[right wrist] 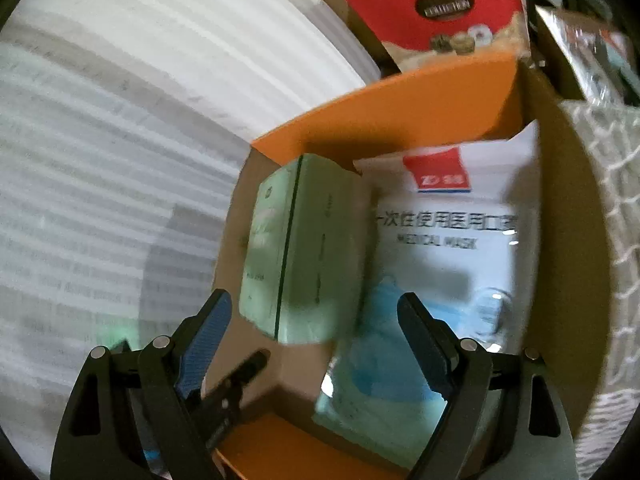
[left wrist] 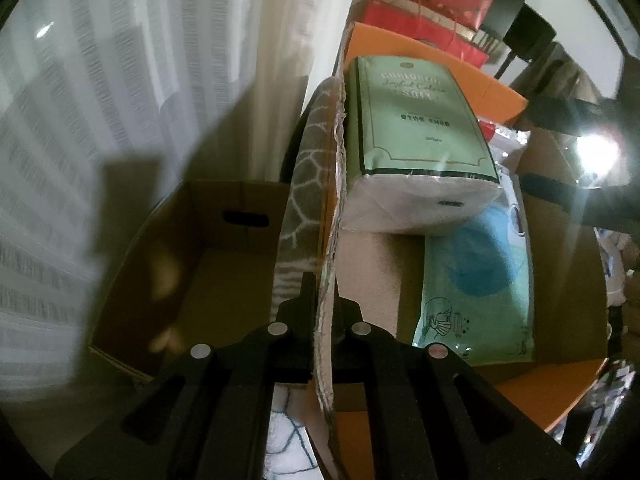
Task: Organize objects
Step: 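Place the green tissue pack into the box beside the mask pack, release, then move the right tool back toward the green-yellow cable bundle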
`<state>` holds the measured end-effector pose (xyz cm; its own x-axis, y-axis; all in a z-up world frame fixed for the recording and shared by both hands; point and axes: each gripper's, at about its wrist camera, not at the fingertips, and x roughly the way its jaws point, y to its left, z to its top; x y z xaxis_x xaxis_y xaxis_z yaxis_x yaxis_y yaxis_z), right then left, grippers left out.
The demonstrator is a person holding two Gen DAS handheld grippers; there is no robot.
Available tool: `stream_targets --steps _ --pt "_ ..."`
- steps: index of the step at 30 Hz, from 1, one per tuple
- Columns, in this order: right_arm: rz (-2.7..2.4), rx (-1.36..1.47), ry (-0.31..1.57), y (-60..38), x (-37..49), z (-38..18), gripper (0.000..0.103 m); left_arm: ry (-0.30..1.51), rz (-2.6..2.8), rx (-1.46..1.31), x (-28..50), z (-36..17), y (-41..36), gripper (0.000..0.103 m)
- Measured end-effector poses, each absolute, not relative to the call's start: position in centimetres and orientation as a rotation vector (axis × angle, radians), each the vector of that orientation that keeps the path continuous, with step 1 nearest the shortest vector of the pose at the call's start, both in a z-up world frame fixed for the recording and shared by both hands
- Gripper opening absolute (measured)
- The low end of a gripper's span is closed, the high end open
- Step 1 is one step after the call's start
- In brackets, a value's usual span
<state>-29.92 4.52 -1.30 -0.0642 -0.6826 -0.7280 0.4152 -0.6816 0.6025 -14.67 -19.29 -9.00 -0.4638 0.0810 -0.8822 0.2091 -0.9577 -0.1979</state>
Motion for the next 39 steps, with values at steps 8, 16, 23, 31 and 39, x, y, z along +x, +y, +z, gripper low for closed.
stream_targets --steps 8,16,23,31,39 --pt "-1.914 1.364 -0.243 7.5 -28.2 0.8 0.087 0.412 -2.582 1.586 -14.6 -9.0 -19.0 0.003" --pt "-2.035 1.323 -0.224 15.0 -28.1 2.5 0.087 0.396 -2.572 1.585 -14.5 -8.8 -18.7 0.003" --pt "-2.174 1.335 -0.18 21.7 -28.0 2.3 0.087 0.394 -2.558 1.583 -14.7 -8.7 -18.5 0.003" --pt "-2.264 1.366 -0.19 26.6 -27.2 0.6 0.087 0.39 -2.549 1.582 -14.8 -8.6 -18.3 0.003" --pt "-2.328 1.357 -0.162 27.5 -28.8 -0.3 0.087 0.39 -2.541 1.586 -14.9 -8.5 -18.3 0.003"
